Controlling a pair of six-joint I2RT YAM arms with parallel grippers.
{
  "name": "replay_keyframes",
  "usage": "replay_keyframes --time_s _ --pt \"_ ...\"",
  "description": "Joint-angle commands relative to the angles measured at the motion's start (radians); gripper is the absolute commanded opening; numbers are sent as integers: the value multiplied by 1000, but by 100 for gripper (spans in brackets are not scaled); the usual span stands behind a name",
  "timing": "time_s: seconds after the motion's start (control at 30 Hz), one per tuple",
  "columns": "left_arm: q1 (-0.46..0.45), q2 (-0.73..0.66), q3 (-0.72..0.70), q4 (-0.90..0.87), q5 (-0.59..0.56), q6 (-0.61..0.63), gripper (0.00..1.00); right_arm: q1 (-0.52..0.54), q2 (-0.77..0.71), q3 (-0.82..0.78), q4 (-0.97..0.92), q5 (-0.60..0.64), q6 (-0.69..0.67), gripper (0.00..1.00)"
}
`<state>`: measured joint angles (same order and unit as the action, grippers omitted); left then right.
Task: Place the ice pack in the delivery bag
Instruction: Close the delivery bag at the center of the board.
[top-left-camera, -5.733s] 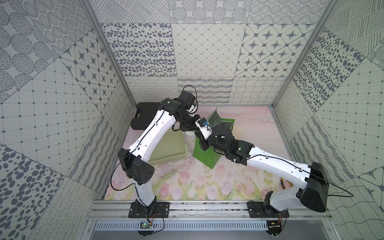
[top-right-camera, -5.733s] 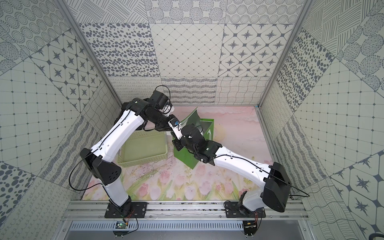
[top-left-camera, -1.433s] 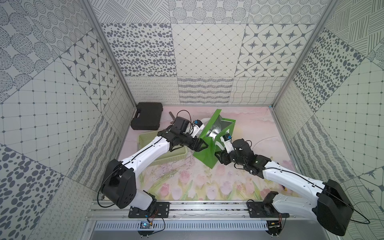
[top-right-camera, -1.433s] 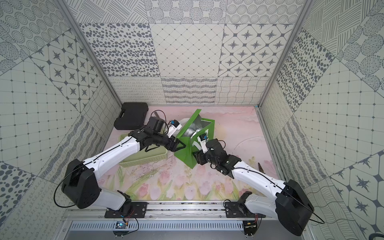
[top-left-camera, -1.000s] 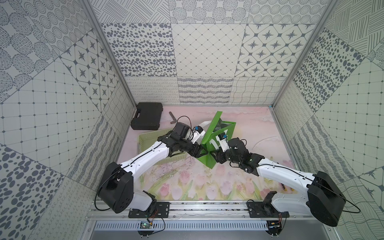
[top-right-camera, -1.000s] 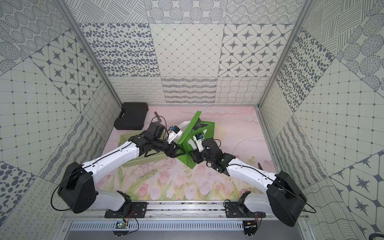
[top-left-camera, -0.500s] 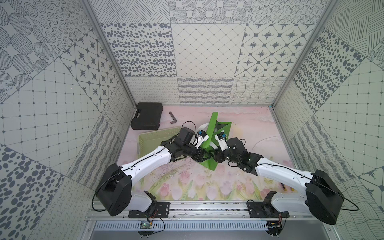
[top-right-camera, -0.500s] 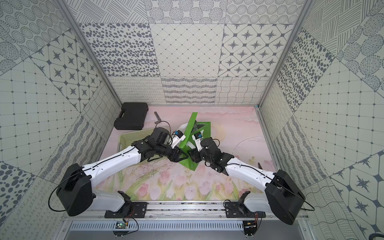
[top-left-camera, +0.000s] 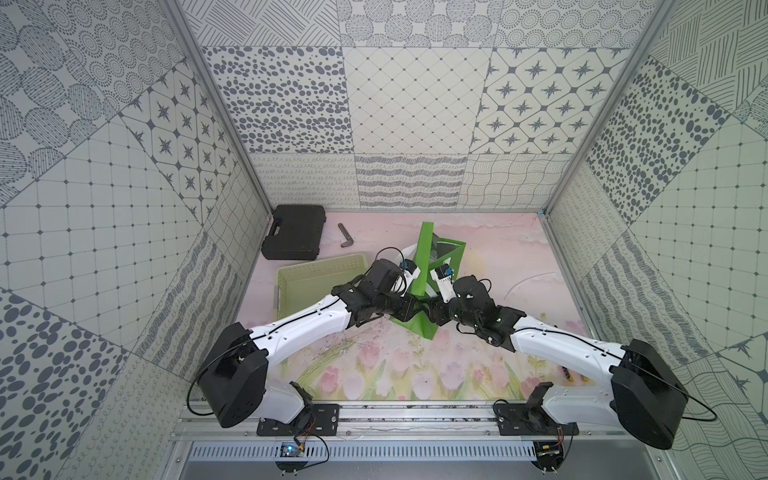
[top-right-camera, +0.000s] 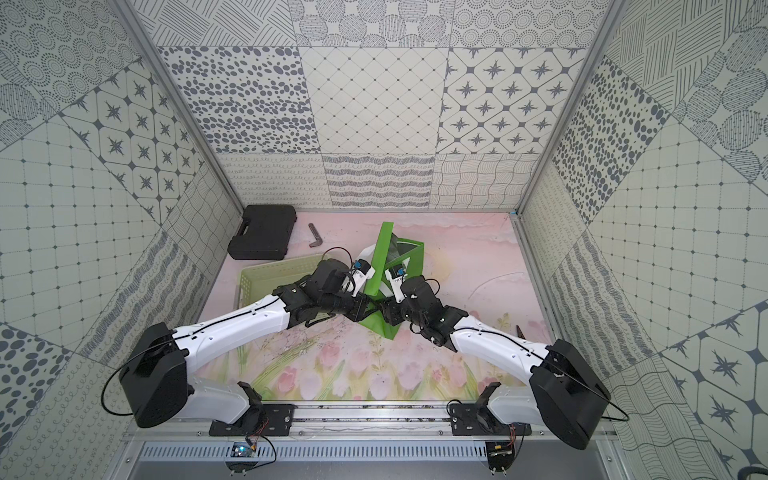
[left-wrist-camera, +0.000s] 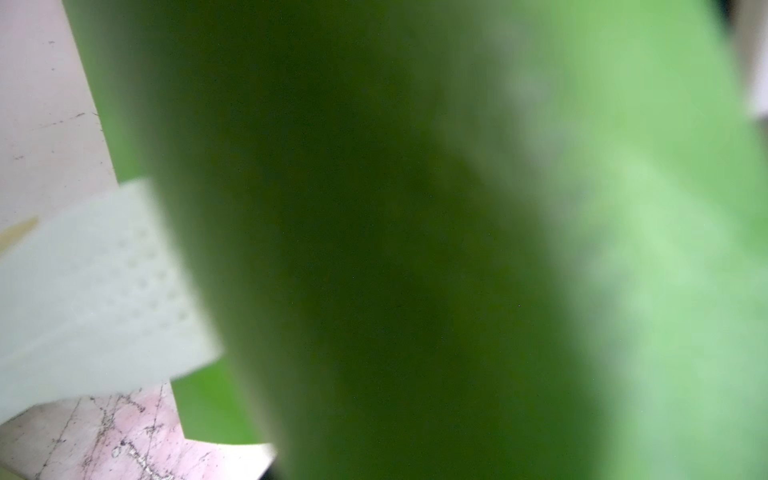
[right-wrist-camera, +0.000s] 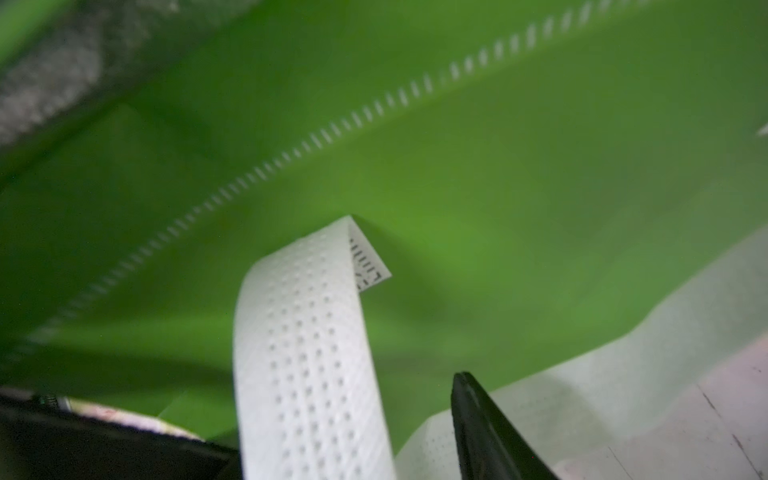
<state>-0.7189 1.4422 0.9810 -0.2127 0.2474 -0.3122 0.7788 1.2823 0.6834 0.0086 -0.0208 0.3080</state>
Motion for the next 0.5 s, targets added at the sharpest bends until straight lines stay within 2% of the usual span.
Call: replay_keyframes --time_s 0.0,0.17,0.4,0.47 --pt "-14 19 7 80 -136 -86 34 7 -35 -16 17 23 -1 57" --pt "-19 12 2 87 -168 -107 35 -4 -86 -47 -17 49 -21 57" --pt "-35 1 -46 174 -194 -155 44 -12 -88 -90 4 23 -9 54" --pt "-54 1 -51 189 -234 -167 47 -12 -70 -91 26 13 1 53"
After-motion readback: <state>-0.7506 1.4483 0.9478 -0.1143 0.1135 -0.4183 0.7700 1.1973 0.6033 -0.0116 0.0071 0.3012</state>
